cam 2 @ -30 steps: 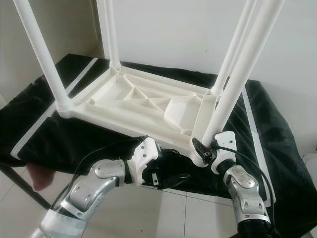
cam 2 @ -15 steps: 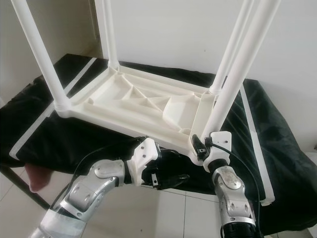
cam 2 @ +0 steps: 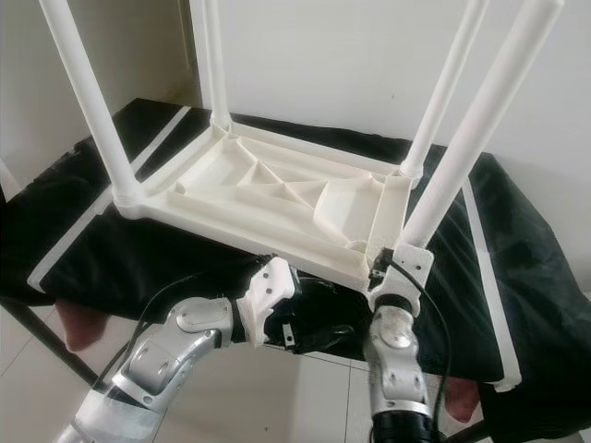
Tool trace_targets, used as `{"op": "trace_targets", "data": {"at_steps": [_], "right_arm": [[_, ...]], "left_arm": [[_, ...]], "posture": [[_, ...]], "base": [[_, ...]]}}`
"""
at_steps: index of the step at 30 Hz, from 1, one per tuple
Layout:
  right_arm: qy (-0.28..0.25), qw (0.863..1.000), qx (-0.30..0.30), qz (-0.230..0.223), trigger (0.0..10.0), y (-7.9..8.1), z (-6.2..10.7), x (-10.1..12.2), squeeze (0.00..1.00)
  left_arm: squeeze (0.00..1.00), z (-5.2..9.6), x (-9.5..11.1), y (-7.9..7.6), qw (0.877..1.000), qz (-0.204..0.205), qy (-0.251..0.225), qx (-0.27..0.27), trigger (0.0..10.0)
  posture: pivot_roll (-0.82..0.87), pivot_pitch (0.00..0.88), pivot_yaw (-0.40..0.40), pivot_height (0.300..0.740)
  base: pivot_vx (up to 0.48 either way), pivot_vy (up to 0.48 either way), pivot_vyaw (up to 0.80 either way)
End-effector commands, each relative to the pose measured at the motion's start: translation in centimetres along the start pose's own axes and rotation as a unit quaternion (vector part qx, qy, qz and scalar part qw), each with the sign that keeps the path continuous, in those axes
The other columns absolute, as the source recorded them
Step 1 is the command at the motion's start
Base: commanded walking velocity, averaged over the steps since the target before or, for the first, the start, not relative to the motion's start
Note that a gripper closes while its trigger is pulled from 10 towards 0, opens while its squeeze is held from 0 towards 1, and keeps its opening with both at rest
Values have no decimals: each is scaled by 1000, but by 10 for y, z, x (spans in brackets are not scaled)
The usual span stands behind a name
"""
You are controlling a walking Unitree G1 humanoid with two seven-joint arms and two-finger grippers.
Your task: Building children table
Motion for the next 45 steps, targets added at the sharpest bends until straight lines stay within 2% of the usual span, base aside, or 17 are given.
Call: {"op": "trace_targets", "data": {"at_steps": [1, 4, 5, 7, 8, 15, 18, 19, 24, 25, 27, 31, 37, 39, 42, 45], "right_arm": [[14, 999, -34, 20, 10000, -12, 0, -8, 0], [17, 999, -26, 13, 10000, -10, 0, -9, 0], [14, 1000, -20, 8, 10000, -9, 1, -8, 941], [13, 1000, -17, 2, 10000, -8, 1, -7, 941], [4, 1000, -9, -10, 10000, -7, 1, -3, 1000], [-25, 1000, 6, -2, 10000, -4, 5, 9, 1000], [-32, 999, 37, 9, 10000, -4, 14, 8, 1000], [-37, 998, 53, 11, 10000, -6, 19, 8, 0], [-34, 996, 79, 8, 10000, -15, 31, 5, 0], [-34, 996, 85, 12, 10000, -19, 35, 5, 0], [-34, 996, 87, 14, 10000, -20, 36, 5, 0], [-21, 994, 107, 32, 10000, -25, 43, -1, 0], [1, 987, 157, 41, 10000, -23, 55, -8, 0], [22, 979, 196, 45, 10000, -19, 61, -14, 0], [32, 976, 210, 43, 10000, -18, 63, -16, 0], [33, 974, 221, 43, 10000, -15, 62, -15, 0]], "left_arm": [[0, -1, 1, -1, 1000, -8, 3, -4, 10000], [0, -1, 1, -1, 1000, -8, 3, -3, 10000], [0, -1, 1, 0, 1000, -8, 3, -2, 10000], [0, 0, 1, 0, 1000, -8, 4, -2, 10000], [0, 0, 1, -1, 1000, -7, 4, -1, 10000], [0, -1, 0, -2, 1000, -2, 3, 2, 10000], [0, 0, -1, -2, 1000, -3, 5, 3, 10000], [0, 1, -2, -1, 1000, -5, 8, 5, 10000], [0, 8, -5, 9, 1000, -14, 19, 15, 10000], [0, 13, -7, 17, 999, -20, 27, 27, 10000], [0, 14, -7, 20, 999, -22, 29, 31, 10000], [0, 20, -11, 35, 997, -28, 41, 53, 10000], [0, 24, -10, 49, 995, -43, 46, 81, 10000], [0, 28, -9, 65, 991, -59, 54, 108, 10000], [0, 29, -9, 71, 989, -65, 57, 117, 10000], [0, 32, -12, 86, 984, -78, 78, 141, 10000]], "posture": [[34, 0, -57, 740], [36, 0, -58, 740], [37, 0, -60, 740], [37, 0, -60, 740], [37, 0, -62, 740], [35, 0, -68, 740], [33, 0, -71, 740], [33, 0, -74, 740], [27, 0, -75, 740], [22, 0, -72, 740], [22, 0, -72, 740], [14, 0, -64, 740], [8, 0, -58, 740], [8, 0, -57, 740], [8, 0, -57, 740], [8, 0, -53, 740]], "base": [[0, 0, 0], [0, 0, 0], [0, 0, 0], [0, 0, 0], [0, 0, 0], [0, 0, 0], [0, 0, 0], [0, 0, 0], [0, 0, 0], [0, 0, 0], [0, 0, 0], [0, 0, 0], [0, 0, 0], [0, 0, 0], [0, 0, 0], [0, 0, 0]]}}
Point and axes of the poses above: a point about 5 cm out from each wrist's last joint towards the gripper, its own z axis pointing back from the gripper into the wrist, its own x axis along the axis of the wrist's last joint, y = z × x, the point moved 1 cm from there along -z, pointing out of the wrist towards the gripper, and after that the axes turned 8 degrees about -z, right-handed, at the moved point
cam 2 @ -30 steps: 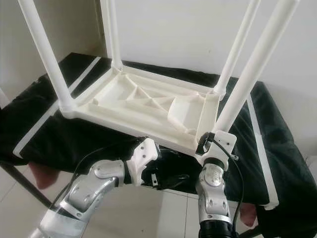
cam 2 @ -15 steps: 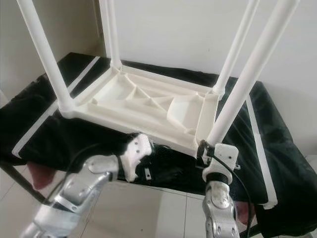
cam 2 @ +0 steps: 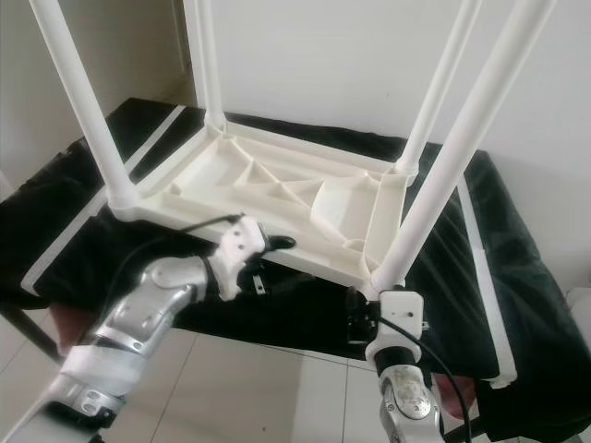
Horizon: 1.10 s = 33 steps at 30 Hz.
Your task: Building children table
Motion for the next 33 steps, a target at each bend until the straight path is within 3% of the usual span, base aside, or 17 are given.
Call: {"op": "trace_targets", "data": {"at_steps": [1, 4, 8, 10, 11, 13, 16, 23, 27, 30, 33], "right_arm": [[0, 1000, 13, -6, 10000, 2, -1, 2, 0], [-2, 1000, 25, -2, 10000, 3, -3, 4, 0], [-1, 1000, 28, -1, 10000, 3, -3, 3, 0], [-4, 1000, 24, 0, 10000, -2, -6, 6, 0], [-4, 1000, 24, 0, 10000, -2, -6, 6, 0], [-7, 1000, 20, 2, 10000, -4, -7, 7, 0], [-8, 1000, 18, 4, 10000, -5, -9, 8, 0], [-16, 1000, 25, -3, 10000, -1, -15, 12, 0], [-5, 999, 36, -12, 10000, 1, -13, 9, 0], [17, 996, 80, -24, 10000, 8, -6, 3, 0], [26, 993, 108, -34, 10000, 13, -1, 1, 0]], "left_arm": [[0, 1, -10, 17, 997, -14, 38, 73, 10000], [0, 0, -18, 31, 992, -30, 75, 94, 10000], [0, 0, -21, 35, 991, -32, 88, 98, 10000], [0, 3, -38, 46, 978, -53, 164, 121, 10000], [0, 3, -38, 46, 978, -53, 164, 121, 10000], [0, 9, -51, 52, 964, -69, 218, 133, 10000], [0, 14, -56, 58, 957, -66, 241, 146, 10000], [0, 23, -57, 78, 939, -69, 265, 206, 10000], [0, 23, -52, 84, 941, -72, 256, 209, 10000], [0, 23, -44, 90, 948, -70, 237, 202, 10000], [0, 25, -43, 93, 946, -73, 241, 205, 10000]], "posture": [[7, 0, -50, 740], [13, 0, -45, 740], [13, 0, -44, 740], [9, 0, -30, 740], [9, 0, -30, 740], [10, 0, -29, 740], [8, 0, -24, 740], [5, 0, -20, 740], [5, 0, -21, 740], [-2, 0, -18, 740], [-7, 0, -15, 740]], "base": [[0, 0, 0], [0, 0, 0], [0, 0, 0], [0, 0, 0], [0, 0, 0], [0, 0, 0], [0, 0, 0], [0, 0, 0], [0, 0, 0], [0, 0, 0], [0, 0, 0]]}}
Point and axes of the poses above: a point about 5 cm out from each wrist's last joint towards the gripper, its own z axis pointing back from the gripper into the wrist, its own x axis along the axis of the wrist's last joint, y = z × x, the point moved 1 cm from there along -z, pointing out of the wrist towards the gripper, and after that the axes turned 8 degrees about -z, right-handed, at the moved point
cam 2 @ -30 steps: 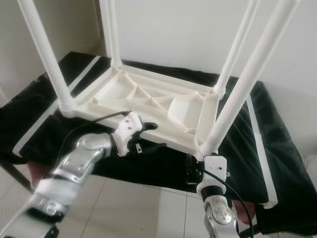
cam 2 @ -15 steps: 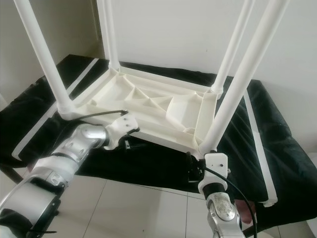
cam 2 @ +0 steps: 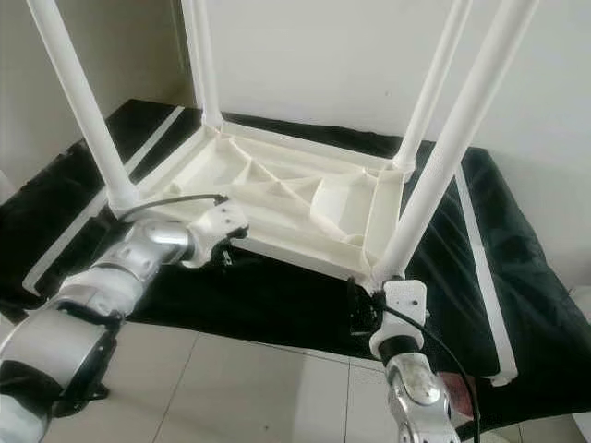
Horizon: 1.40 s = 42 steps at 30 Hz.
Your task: Building children table
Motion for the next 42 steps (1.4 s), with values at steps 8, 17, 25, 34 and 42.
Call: {"op": "trace_targets", "data": {"at_steps": [8, 17, 25, 34, 42], "right_arm": [[19, 995, 99, -27, 10000, 17, 11, 1, 0], [21, 993, 106, -37, 10000, 11, 18, 8, 0], [16, 995, 88, -47, 10000, 9, 24, 14, 0], [-7, 996, 62, -64, 10000, 11, 20, 24, 0], [-11, 997, 53, -64, 10000, 11, 21, 28, 0]], "left_arm": [[0, 9, -6, 31, 975, -4, 45, 218, 10000], [0, 6, -5, 32, 969, -8, 59, 238, 10000], [0, 6, 0, 37, 965, -4, 56, 256, 10000], [0, 10, 5, 44, 959, -5, 56, 277, 10000], [0, 7, 1, 41, 959, -17, 85, 271, 10000]], "posture": [[-20, 7, -9, 740], [-34, 38, -7, 740], [-74, 88, 4, 740], [-97, 153, 17, 740], [-97, 190, 20, 740]], "base": [[0, 0, 0], [0, 0, 0], [0, 0, 0], [0, 0, 0], [0, 0, 0]]}}
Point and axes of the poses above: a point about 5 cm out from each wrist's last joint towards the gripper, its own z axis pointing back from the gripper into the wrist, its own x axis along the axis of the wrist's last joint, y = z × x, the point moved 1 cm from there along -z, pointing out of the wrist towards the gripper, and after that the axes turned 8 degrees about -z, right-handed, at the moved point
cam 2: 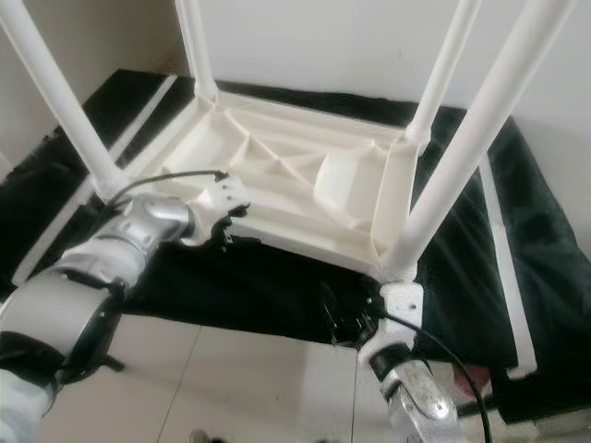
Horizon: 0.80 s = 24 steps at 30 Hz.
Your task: Building children table
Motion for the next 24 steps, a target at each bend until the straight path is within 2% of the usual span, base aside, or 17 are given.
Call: {"op": "trace_targets", "data": {"at_steps": [1, 3, 6, 14, 18, 19, 20, 22, 24], "right_arm": [[4, 1000, -10, 0, 10000, -4, 3, 0, 0], [1, 1000, -19, 4, 10000, -8, 2, 2, 0], [-13, 998, -62, 13, 10000, -23, -1, 8, 0], [-12, 996, -92, 10, 10000, -33, -6, 5, 0], [-2, 993, -116, 8, 10000, -42, -11, -2, 0], [5, 992, -128, 8, 10000, -49, -19, -8, 0], [5, 992, -128, 8, 10000, -49, -19, -8, 0], [3, 991, -130, 15, 10000, -54, -26, -8, 0], [-1, 991, -129, 21, 10000, -59, -32, -6, 0]], "left_arm": [[0, 7, -13, 27, 960, 3, 63, 271, 10000], [0, 4, -17, 22, 965, 0, 73, 252, 10000], [0, 1, -30, 7, 982, -2, 94, 163, 10000], [0, 0, -32, 0, 989, 8, 81, 120, 10000], [0, -5, -35, -13, 994, 24, 60, 84, 10000], [0, -18, -43, -43, 998, 31, 50, 24, 10000], [0, -18, -43, -43, 998, 31, 50, 24, 10000], [0, -29, -47, -69, 998, 45, 37, -22, 10000], [0, -36, -47, -85, 997, 53, 24, -48, 10000]], "posture": [[-97, 190, 20, 740], [-96, 190, 21, 740], [-98, 177, 33, 740], [-93, 162, 40, 740], [-81, 145, 44, 740], [-78, 142, 44, 740], [-78, 142, 44, 740], [-69, 134, 46, 740], [-69, 131, 46, 740]], "base": [[0, 0, 0], [0, 0, 0], [0, 0, 0], [0, 0, 0], [0, 0, 0], [0, 0, 0], [0, 0, 0], [0, 0, 0], [0, 0, 0]]}}
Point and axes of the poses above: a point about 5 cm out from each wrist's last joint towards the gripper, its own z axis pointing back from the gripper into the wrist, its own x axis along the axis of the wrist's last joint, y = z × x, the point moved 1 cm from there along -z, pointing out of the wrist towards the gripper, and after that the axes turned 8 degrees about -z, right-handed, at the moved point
